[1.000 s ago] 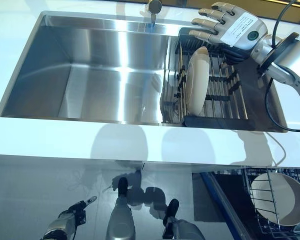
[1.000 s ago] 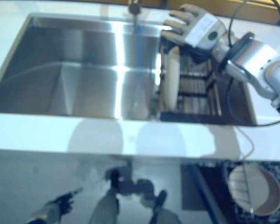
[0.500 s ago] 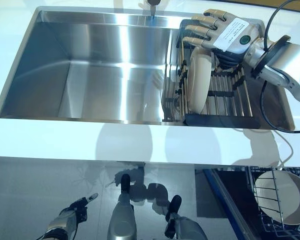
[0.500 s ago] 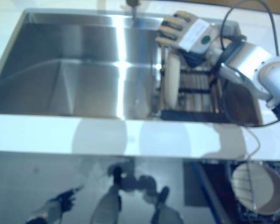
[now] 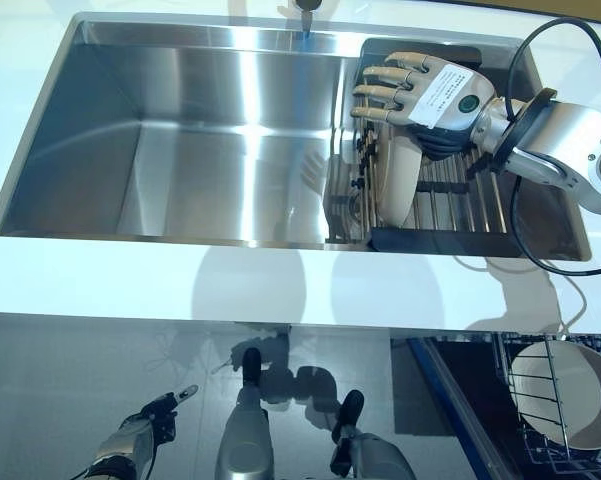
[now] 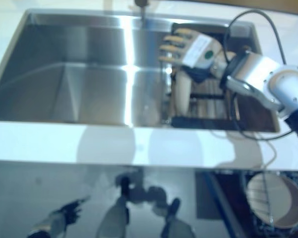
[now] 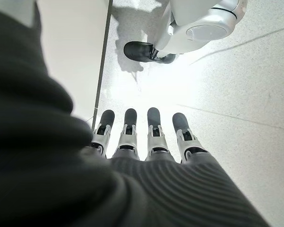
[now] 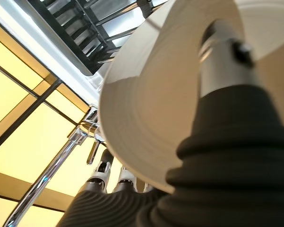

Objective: Take plates into dishwasher

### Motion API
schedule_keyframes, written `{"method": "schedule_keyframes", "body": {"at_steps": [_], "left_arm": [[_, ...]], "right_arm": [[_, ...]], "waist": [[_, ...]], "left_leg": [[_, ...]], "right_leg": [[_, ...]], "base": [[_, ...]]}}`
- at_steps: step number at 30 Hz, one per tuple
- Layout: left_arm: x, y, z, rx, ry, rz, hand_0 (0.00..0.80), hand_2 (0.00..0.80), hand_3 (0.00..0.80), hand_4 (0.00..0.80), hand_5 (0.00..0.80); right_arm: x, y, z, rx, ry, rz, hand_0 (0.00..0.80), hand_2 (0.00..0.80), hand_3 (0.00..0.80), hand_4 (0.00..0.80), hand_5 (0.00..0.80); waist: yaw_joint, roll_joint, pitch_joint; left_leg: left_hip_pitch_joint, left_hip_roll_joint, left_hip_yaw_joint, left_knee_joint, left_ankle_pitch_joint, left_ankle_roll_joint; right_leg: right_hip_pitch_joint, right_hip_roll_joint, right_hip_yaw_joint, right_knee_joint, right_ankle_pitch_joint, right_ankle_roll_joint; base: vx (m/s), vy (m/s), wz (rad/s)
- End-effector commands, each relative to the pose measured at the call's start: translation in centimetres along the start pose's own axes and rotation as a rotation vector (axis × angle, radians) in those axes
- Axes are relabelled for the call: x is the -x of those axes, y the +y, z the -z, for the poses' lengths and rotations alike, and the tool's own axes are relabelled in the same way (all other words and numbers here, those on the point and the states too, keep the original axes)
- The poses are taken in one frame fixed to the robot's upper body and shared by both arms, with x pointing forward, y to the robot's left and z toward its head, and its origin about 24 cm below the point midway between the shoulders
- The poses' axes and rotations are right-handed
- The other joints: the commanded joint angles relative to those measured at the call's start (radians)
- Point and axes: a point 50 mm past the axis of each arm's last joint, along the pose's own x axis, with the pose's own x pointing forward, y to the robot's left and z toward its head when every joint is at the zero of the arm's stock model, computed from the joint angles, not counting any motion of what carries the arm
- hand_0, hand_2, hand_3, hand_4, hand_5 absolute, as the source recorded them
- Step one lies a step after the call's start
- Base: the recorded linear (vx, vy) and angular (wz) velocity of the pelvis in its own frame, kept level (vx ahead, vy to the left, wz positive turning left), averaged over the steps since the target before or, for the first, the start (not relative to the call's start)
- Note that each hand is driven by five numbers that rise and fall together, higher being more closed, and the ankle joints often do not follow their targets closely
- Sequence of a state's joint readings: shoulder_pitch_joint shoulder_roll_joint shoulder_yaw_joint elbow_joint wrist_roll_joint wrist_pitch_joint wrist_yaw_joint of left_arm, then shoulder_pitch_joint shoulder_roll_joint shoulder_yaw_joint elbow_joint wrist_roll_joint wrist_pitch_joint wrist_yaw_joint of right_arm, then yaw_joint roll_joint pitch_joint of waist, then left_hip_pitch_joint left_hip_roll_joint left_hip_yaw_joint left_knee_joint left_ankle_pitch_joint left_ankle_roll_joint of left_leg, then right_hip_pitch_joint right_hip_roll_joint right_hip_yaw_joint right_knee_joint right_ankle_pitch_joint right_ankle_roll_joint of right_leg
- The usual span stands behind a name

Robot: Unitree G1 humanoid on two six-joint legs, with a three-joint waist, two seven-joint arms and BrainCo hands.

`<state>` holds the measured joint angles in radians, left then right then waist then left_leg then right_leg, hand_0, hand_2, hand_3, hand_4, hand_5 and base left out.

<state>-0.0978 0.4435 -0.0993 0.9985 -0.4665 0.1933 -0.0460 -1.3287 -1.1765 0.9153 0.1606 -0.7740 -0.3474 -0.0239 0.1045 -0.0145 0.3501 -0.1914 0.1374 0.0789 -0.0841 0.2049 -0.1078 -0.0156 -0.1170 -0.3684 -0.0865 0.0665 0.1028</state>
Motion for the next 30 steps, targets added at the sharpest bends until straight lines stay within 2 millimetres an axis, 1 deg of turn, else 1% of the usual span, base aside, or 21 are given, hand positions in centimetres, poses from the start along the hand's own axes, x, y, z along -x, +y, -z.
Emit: {"method": "schedule_keyframes", "body": {"at_steps": [1,5,11,13,16,19,22,24,27,29,30], "left_arm": [[0.0,-0.1,-1.5,-0.028,-0.048,0.011,0.000,0.000,0.000,0.000,0.000],[0.0,0.1,-1.5,-0.028,-0.048,0.009,0.000,0.000,0.000,0.000,0.000],[0.1,0.3,-1.4,-0.029,-0.047,0.006,0.000,0.000,0.000,0.000,0.000],[0.1,0.3,-1.4,-0.028,-0.046,0.004,0.000,0.000,0.000,0.000,0.000],[0.1,0.3,-1.2,-0.024,-0.042,0.001,0.000,0.000,0.000,0.000,0.000],[0.1,0.3,-0.8,-0.018,-0.035,-0.003,0.000,0.000,0.000,0.000,0.000],[0.1,0.3,-0.6,-0.019,-0.030,-0.004,0.000,0.000,0.000,0.000,0.000],[0.2,0.5,0.0,-0.025,-0.016,-0.013,0.000,0.000,0.000,0.000,0.000],[0.3,0.8,0.7,-0.039,-0.002,-0.018,0.000,0.000,0.000,0.000,0.000],[0.3,0.8,1.1,-0.045,0.004,-0.019,0.000,0.000,0.000,0.000,0.000],[0.3,0.7,1.8,-0.054,0.010,-0.019,0.000,0.000,0.000,0.000,0.000]], "right_arm": [[-0.3,-1.2,-0.4,0.070,-0.046,0.001,0.800,0.800,0.800,0.800,0.800],[-0.3,-0.8,-0.5,0.101,-0.053,-0.021,0.800,0.800,0.800,0.800,0.800],[-0.1,-0.3,-0.1,0.177,-0.052,-0.007,0.800,0.800,0.800,0.800,0.800],[0.1,0.0,0.2,0.231,-0.054,0.013,0.800,0.800,0.800,0.800,0.800],[0.3,0.1,0.6,0.249,-0.031,0.020,0.800,0.800,0.800,0.800,0.800],[1.0,0.1,2.0,0.264,0.045,0.040,0.800,0.800,0.800,0.800,0.800],[1.3,0.0,2.8,0.271,0.102,0.048,0.800,0.800,0.800,0.800,0.800],[2.0,-0.6,4.3,0.301,0.193,0.065,0.800,0.800,0.800,0.800,0.800],[3.1,-1.8,6.4,0.360,0.326,0.150,0.800,0.800,0.800,0.800,0.800],[3.8,-2.3,7.4,0.378,0.399,0.182,0.800,0.800,0.800,0.800,0.800],[4.9,-2.7,8.5,0.405,0.487,0.195,0.800,0.800,0.800,0.800,0.800]], "waist": [[0.020,-0.047,0.015],[0.021,-0.050,0.010],[0.020,-0.053,0.001],[0.018,-0.054,-0.007],[0.016,-0.053,-0.016],[0.013,-0.051,-0.037],[0.011,-0.051,-0.048],[0.006,-0.057,-0.075],[-0.006,-0.064,-0.106],[-0.013,-0.066,-0.120],[-0.024,-0.068,-0.138]], "left_leg": [[0.036,-0.034,0.047,-0.003,-0.070,-0.002],[0.038,-0.033,0.050,-0.003,-0.069,-0.003],[0.041,-0.031,0.053,-0.003,-0.069,-0.004],[0.045,-0.030,0.055,-0.003,-0.069,-0.005],[0.051,-0.028,0.056,-0.003,-0.071,-0.006],[0.067,-0.027,0.054,-0.003,-0.075,-0.006],[0.077,-0.027,0.053,-0.003,-0.078,-0.006],[0.094,-0.026,0.055,-0.003,-0.084,-0.006],[0.117,-0.022,0.064,-0.003,-0.093,-0.007],[0.127,-0.020,0.067,-0.003,-0.097,-0.006],[0.143,-0.016,0.076,-0.003,-0.104,-0.005]], "right_leg": [[-0.044,-0.044,0.009,0.007,0.036,0.054],[-0.042,-0.046,0.008,0.007,0.037,0.056],[-0.038,-0.044,0.009,0.004,0.038,0.056],[-0.034,-0.043,0.009,0.002,0.038,0.057],[-0.028,-0.042,0.010,0.001,0.037,0.056],[-0.011,-0.041,0.012,-0.001,0.032,0.056],[0.001,-0.040,0.013,-0.001,0.029,0.056],[0.019,-0.038,0.016,-0.001,0.022,0.056],[0.034,-0.035,0.027,-0.001,0.014,0.057],[0.040,-0.032,0.035,-0.001,0.011,0.056],[0.047,-0.030,0.044,-0.001,0.006,0.057]], "base": [[0.000,0.000,0.00],[0.000,0.000,0.00],[0.000,0.000,0.00],[0.000,0.000,0.00],[0.000,0.000,0.00],[0.000,0.000,0.00],[0.000,0.000,0.00],[0.016,-0.017,0.01],[0.000,0.000,0.00],[0.037,-0.021,-0.04],[0.054,-0.021,-0.08]]}}
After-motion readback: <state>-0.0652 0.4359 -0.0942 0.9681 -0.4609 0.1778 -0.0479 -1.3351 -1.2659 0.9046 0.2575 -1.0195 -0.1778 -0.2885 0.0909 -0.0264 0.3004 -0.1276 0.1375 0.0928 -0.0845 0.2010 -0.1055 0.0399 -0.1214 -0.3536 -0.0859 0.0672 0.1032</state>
